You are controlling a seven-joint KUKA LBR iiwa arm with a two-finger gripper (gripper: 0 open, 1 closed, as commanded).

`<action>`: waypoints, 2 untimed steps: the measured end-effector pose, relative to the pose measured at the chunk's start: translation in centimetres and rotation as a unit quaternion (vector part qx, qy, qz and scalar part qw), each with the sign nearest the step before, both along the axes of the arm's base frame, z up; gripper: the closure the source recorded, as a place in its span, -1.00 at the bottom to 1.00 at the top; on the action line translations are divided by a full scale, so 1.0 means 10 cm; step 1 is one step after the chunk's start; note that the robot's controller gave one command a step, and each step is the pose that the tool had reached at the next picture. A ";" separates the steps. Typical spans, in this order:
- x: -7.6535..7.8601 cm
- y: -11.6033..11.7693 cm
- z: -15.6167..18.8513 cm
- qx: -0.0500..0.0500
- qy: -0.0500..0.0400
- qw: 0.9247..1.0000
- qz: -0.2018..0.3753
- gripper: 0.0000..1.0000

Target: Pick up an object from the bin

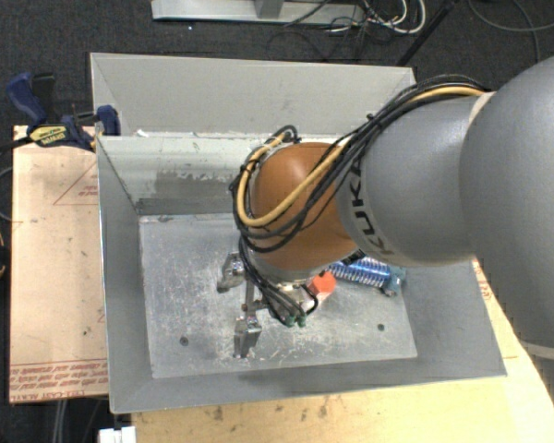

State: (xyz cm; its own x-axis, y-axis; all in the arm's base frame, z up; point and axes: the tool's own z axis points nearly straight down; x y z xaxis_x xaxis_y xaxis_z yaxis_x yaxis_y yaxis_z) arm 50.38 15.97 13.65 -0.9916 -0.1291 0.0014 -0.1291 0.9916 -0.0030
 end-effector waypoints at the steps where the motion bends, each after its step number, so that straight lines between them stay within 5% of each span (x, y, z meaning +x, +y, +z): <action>1: 0.44 0.72 -0.63 0.003 -0.002 0.989 0.150 -1.00; 2: 0.42 0.13 0.59 0.002 -0.005 0.977 0.213 -1.00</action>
Offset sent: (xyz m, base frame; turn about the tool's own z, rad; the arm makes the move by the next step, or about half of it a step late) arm 0.0417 0.0697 -0.0665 -0.3017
